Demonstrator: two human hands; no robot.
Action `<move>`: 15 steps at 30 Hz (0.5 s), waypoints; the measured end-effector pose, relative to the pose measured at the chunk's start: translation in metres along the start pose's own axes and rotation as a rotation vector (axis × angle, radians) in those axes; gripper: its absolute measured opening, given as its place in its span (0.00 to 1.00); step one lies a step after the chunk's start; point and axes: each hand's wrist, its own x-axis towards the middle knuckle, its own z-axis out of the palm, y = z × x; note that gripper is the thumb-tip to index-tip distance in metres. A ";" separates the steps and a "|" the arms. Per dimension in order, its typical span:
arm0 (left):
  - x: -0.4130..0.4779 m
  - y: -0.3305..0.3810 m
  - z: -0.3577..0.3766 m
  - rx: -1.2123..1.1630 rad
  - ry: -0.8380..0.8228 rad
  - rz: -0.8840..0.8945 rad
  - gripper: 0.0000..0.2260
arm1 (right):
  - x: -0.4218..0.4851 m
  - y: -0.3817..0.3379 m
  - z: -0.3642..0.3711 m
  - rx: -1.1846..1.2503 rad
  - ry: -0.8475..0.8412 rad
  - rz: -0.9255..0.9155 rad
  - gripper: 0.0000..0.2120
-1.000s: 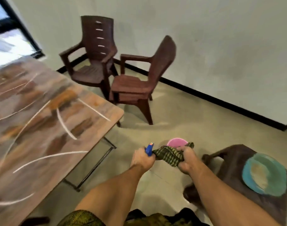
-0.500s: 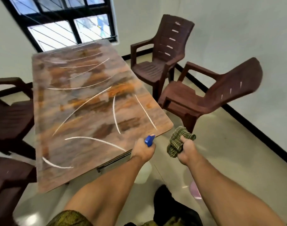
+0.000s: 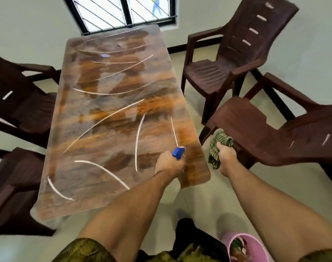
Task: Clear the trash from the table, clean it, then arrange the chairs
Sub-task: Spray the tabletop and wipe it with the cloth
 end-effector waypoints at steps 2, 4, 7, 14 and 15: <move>0.016 0.019 -0.010 -0.053 0.054 0.029 0.15 | 0.014 -0.013 0.014 -0.099 -0.041 -0.075 0.14; 0.034 0.042 -0.022 -0.107 0.127 0.051 0.17 | 0.028 -0.027 0.034 -0.197 -0.087 -0.146 0.12; 0.061 0.060 -0.039 -0.168 0.244 0.034 0.15 | 0.045 -0.038 0.067 -0.451 -0.143 -0.300 0.14; 0.061 0.010 -0.038 -0.134 0.182 -0.092 0.08 | 0.099 -0.028 0.134 -1.430 -0.432 -0.589 0.34; 0.061 -0.003 -0.034 -0.134 0.188 -0.127 0.08 | 0.103 -0.025 0.145 -1.522 -0.441 -0.610 0.33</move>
